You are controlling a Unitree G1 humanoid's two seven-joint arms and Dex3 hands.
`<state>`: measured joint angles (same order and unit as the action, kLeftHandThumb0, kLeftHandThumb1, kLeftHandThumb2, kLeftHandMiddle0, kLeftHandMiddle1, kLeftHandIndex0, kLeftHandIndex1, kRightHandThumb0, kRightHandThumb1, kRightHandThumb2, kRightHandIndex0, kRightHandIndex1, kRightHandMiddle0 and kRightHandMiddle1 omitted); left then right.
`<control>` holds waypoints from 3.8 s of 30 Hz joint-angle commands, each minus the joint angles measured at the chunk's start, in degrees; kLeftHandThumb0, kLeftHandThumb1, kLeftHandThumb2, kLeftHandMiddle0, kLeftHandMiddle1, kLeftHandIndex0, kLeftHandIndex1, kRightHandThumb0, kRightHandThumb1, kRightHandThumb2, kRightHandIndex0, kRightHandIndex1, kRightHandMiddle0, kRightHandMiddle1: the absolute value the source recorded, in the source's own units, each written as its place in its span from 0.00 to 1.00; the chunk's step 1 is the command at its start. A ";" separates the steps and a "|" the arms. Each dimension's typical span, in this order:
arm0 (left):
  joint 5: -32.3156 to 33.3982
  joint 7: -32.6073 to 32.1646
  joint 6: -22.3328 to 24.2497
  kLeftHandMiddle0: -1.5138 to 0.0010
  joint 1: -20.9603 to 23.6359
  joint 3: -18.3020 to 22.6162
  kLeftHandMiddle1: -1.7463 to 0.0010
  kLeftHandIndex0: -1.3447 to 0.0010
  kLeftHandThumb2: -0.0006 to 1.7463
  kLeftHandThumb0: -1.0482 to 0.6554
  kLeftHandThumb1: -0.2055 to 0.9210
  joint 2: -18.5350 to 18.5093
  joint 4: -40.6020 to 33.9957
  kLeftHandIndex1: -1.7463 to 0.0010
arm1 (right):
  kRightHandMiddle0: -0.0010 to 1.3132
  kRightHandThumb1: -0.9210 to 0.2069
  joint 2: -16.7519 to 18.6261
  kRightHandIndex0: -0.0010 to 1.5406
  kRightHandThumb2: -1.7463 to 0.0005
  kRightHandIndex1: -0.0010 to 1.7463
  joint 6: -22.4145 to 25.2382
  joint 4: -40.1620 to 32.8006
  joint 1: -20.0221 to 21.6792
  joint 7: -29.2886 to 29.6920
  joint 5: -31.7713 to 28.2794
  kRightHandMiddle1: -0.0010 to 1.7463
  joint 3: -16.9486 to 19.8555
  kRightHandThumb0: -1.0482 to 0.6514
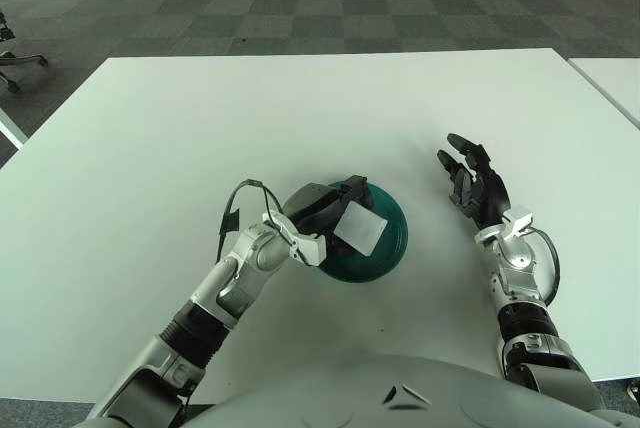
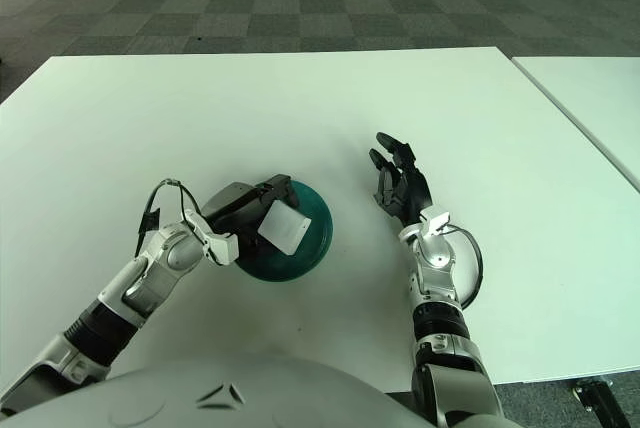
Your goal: Put the charger into the plate.
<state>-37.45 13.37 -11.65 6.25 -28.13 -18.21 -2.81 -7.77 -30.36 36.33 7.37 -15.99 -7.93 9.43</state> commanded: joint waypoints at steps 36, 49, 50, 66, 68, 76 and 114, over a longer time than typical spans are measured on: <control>-1.95 7.77 4.93 0.88 0.22 1.94 0.94 1.00 0.36 0.04 1.00 -5.67 -4.36 0.64 | 0.00 0.00 2.63 0.20 0.53 0.00 2.50 9.59 -6.38 0.71 0.81 0.34 -0.95 0.09; 11.10 1.75 3.56 0.93 -5.48 9.89 0.99 1.00 0.46 0.00 1.00 -0.29 -9.20 0.83 | 0.00 0.00 2.45 0.18 0.51 0.00 1.28 8.56 -7.40 1.11 1.81 0.32 -1.73 0.10; 13.61 1.12 3.45 0.93 -6.25 10.87 0.99 1.00 0.47 0.00 1.00 1.03 -9.35 0.84 | 0.00 0.00 2.41 0.18 0.51 0.00 1.29 8.42 -7.48 1.03 1.76 0.32 -1.76 0.10; 45.66 -13.22 -7.25 0.84 -14.24 24.74 0.98 1.00 0.57 0.02 1.00 25.70 -3.09 0.67 | 0.00 0.00 2.46 0.18 0.50 0.00 1.02 4.68 -9.06 3.25 3.39 0.29 -3.73 0.12; 48.72 -13.95 -9.16 0.83 -15.63 27.06 0.98 1.00 0.56 0.03 1.00 27.65 -1.76 0.64 | 0.00 0.00 2.45 0.18 0.50 0.01 0.98 4.22 -9.21 3.62 3.63 0.29 -4.06 0.12; 53.48 -15.59 -12.94 0.80 -16.49 30.25 0.97 1.00 0.55 0.07 1.00 30.01 5.98 0.54 | 0.00 0.00 2.14 0.19 0.49 0.01 1.71 2.30 -9.89 4.52 4.60 0.29 -5.06 0.12; 37.41 -14.68 -5.48 0.84 -25.16 30.06 1.00 1.00 0.61 0.03 1.00 17.84 6.08 0.54 | 0.00 0.00 1.39 0.18 0.49 0.00 1.30 3.87 -9.92 4.86 5.33 0.27 -6.30 0.13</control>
<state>0.23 -3.40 -19.99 -16.49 2.19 1.47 2.78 -8.42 -29.64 32.44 5.30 -11.41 -4.97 4.98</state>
